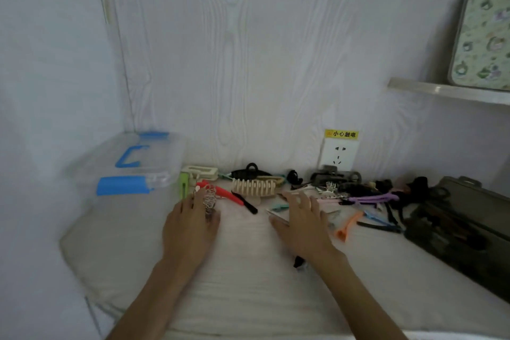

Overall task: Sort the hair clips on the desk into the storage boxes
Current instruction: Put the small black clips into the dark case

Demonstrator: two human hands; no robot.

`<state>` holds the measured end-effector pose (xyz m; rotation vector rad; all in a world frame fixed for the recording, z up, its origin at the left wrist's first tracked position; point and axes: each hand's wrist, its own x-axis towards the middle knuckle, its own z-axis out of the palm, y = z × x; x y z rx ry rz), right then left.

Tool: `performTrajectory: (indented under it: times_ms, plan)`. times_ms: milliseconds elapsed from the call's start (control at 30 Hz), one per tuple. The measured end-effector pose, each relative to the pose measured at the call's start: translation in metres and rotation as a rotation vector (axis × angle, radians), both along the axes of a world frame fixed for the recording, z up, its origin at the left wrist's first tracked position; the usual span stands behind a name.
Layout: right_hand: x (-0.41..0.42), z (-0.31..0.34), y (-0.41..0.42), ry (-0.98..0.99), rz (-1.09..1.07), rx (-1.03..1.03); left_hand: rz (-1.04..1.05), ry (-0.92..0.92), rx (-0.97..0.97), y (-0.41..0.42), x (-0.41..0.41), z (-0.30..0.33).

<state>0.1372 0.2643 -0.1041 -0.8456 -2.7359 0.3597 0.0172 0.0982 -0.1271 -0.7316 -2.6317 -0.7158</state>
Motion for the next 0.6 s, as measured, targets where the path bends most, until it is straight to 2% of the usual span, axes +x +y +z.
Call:
performTrajectory:
  times_ms: [100,200,300,467,600]
  plan:
    - [-0.005,-0.012,-0.004,-0.064,-0.002,0.054,-0.069,-0.034,0.073,0.002,0.002,0.002]
    - [-0.003,-0.013,0.001,0.04,0.037,0.066,-0.232,-0.028,0.096,0.008,0.007,0.006]
    - [-0.001,-0.013,0.006,0.171,0.02,0.025,-0.353,-0.002,0.031,0.018,0.013,0.006]
    - [0.0,-0.012,0.01,0.187,0.009,-0.019,-0.381,-0.21,0.089,0.017,0.014,0.01]
    - [0.0,-0.005,0.012,0.074,0.066,0.032,-0.363,-0.16,0.051,0.018,0.014,0.013]
